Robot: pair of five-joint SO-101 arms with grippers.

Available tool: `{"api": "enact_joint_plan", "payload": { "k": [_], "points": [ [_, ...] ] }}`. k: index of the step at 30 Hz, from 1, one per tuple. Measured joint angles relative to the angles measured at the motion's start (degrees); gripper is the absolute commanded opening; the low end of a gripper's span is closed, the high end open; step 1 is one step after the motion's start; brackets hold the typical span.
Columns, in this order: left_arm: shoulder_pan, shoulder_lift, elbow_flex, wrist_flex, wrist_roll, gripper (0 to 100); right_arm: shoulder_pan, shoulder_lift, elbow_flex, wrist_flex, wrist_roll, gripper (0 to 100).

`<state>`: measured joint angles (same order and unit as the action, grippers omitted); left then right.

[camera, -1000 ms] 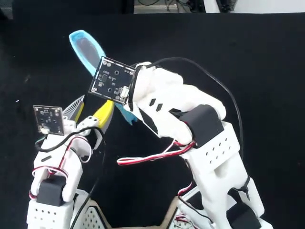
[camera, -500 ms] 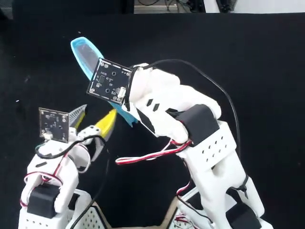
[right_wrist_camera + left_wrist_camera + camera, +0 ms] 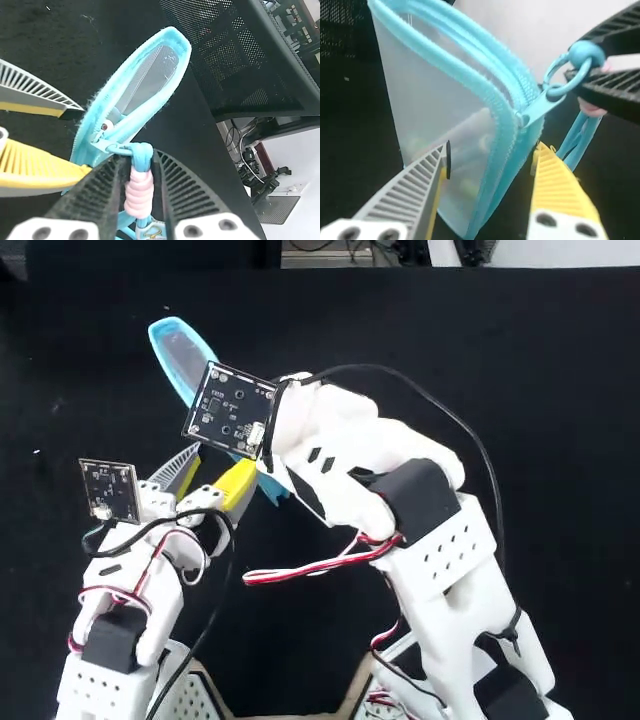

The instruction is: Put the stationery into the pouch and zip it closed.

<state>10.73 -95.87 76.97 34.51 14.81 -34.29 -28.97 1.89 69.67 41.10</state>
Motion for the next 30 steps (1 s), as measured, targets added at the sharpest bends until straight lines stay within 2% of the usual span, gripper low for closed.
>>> {"api": "enact_joint_plan", "payload": {
  "k": [8, 12, 18, 22, 30],
  "points": [
    [0.0, 0.5, 2.6, -6.1, -0.8, 27, 0.0, 0.0, 0.0, 0.0, 0.0, 1.1],
    [0.0, 0.4, 5.0, -6.2, -3.2, 26, 0.0, 0.0, 0.0, 0.0, 0.0, 1.1],
    [-0.9, 0.2, 6.3, -6.2, -9.2, 18, -0.2, 0.0, 0.0, 0.0, 0.0, 1.1],
    [-0.3, 0.4, 5.3, -4.6, -11.4, 21, -0.2, 0.0, 0.0, 0.0, 0.0, 1.1],
    [0.2, 0.5, 4.7, -4.4, -12.1, 20, -0.2, 0.0, 0.0, 0.0, 0.0, 1.1]
  ]
}}
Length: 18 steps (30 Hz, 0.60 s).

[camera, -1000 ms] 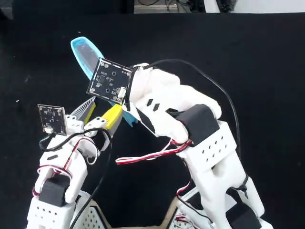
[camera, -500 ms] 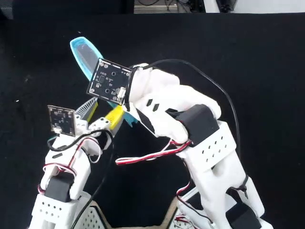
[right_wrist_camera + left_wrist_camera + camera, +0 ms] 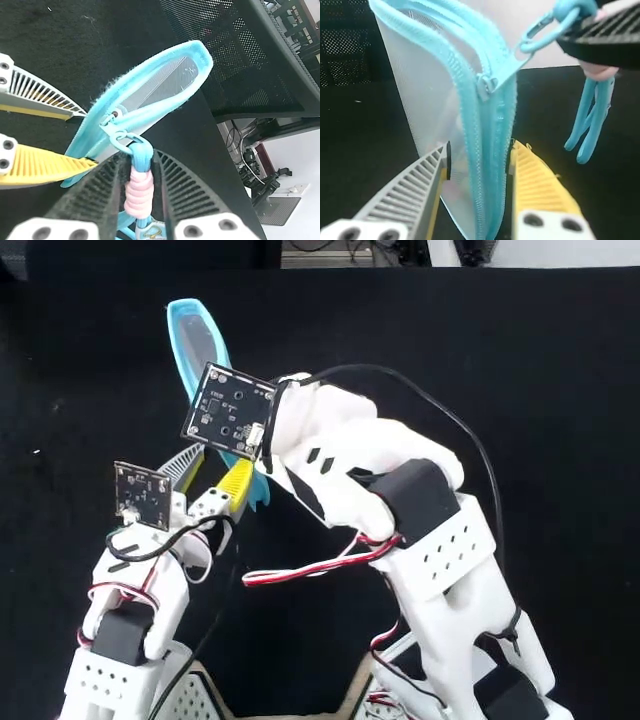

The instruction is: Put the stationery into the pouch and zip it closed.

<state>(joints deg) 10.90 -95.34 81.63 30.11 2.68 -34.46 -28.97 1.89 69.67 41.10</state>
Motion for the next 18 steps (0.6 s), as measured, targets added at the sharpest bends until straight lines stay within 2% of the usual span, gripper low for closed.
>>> {"api": "enact_joint_plan", "payload": {
  "k": [4, 7, 8, 9, 12, 18],
  "points": [
    [1.7, -0.1, -2.1, 0.0, -0.1, 16, 0.0, 0.0, 0.0, 0.0, 0.0, 1.1],
    [3.5, 0.0, -2.6, 0.0, -0.1, 3, -0.6, 0.0, 0.0, 0.0, 0.0, 1.1],
    [3.8, 0.0, -2.6, 0.0, 0.1, 2, -1.0, 0.0, 0.0, 0.0, 0.0, 1.1],
    [4.0, 0.0, -2.6, 0.0, 0.1, 5, -1.2, 0.0, 0.0, 0.0, 0.0, 1.1],
    [4.2, -0.3, -2.6, 0.8, 0.1, 3, -2.0, -0.1, 0.0, 0.0, 0.0, 1.1],
    [4.7, -0.4, -6.4, 7.8, 0.1, 3, -3.0, -3.2, 2.0, 0.0, 0.0, 1.1]
  ]
}}
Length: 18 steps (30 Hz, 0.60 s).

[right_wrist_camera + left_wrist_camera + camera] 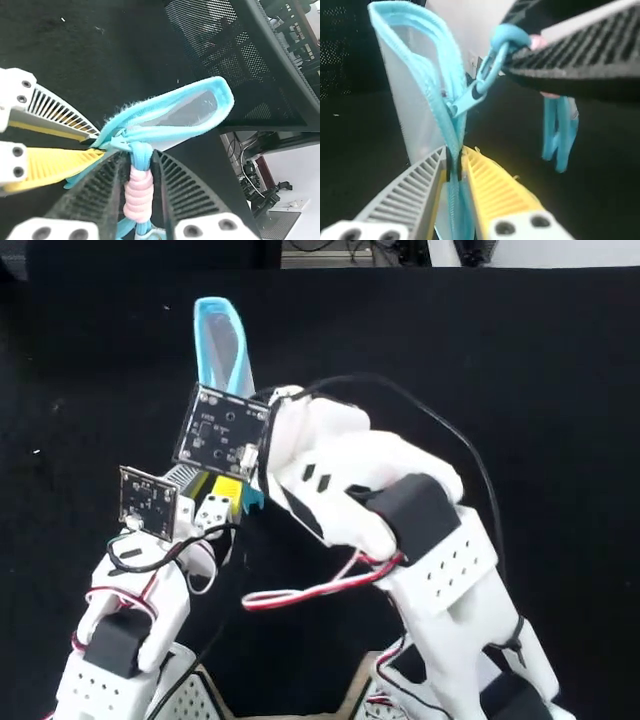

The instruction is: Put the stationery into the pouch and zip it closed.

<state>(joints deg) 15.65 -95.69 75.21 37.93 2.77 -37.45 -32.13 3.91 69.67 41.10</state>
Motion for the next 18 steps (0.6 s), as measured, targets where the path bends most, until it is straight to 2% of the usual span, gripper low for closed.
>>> {"api": "enact_joint_plan", "payload": {
  "k": [4, 8, 11, 18],
  "points": [
    [0.0, 0.4, -5.3, 8.3, -0.9, 3, 0.0, -3.0, 4.4, 0.0, 0.0, 1.1],
    [0.1, 0.1, -8.5, 15.2, -8.3, 3, -0.1, -7.6, 7.3, 0.0, 0.0, 1.1],
    [0.2, 0.0, -10.4, 17.7, -12.3, 3, -0.1, -10.5, 7.4, -0.4, -0.8, 1.1],
    [0.1, 0.4, -15.1, 21.0, -16.3, 3, -0.1, -12.2, 8.2, -2.0, -4.9, 1.1]
  ]
}}
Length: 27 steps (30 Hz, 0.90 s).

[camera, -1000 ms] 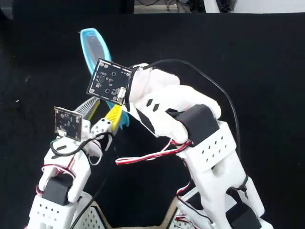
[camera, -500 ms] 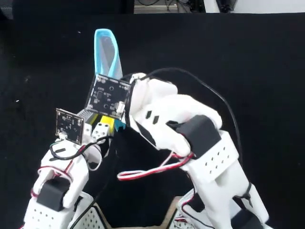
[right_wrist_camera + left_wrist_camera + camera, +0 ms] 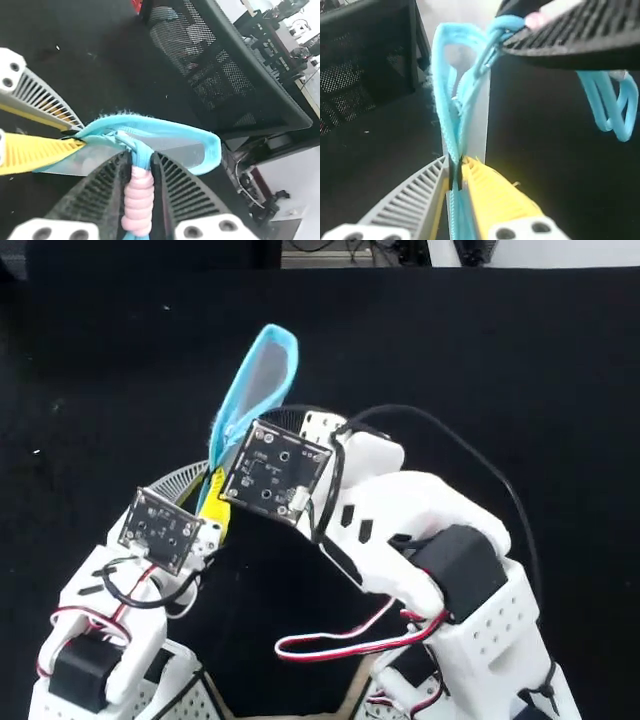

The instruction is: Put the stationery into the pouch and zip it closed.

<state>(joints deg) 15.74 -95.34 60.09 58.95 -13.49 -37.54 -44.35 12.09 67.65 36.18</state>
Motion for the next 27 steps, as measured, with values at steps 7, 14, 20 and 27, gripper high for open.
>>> {"api": "enact_joint_plan", "payload": {
  "k": [7, 14, 20, 27],
  "points": [
    [-0.1, -0.6, 2.0, 1.1, -0.6, 3, 0.2, -1.1, 6.2, -0.1, -0.7, 1.1],
    [-0.1, -0.6, 5.4, -1.8, -0.7, 3, 0.3, -1.3, 7.6, -0.3, -0.7, 3.7],
    [-0.1, -0.6, 5.6, -1.8, -0.8, 3, 0.1, -1.3, 7.9, -0.3, -0.7, 10.8],
    [-0.1, -0.6, 5.7, -1.8, -0.8, 3, -4.7, -1.3, 8.0, 0.4, -0.7, 11.4]
  ]
}}
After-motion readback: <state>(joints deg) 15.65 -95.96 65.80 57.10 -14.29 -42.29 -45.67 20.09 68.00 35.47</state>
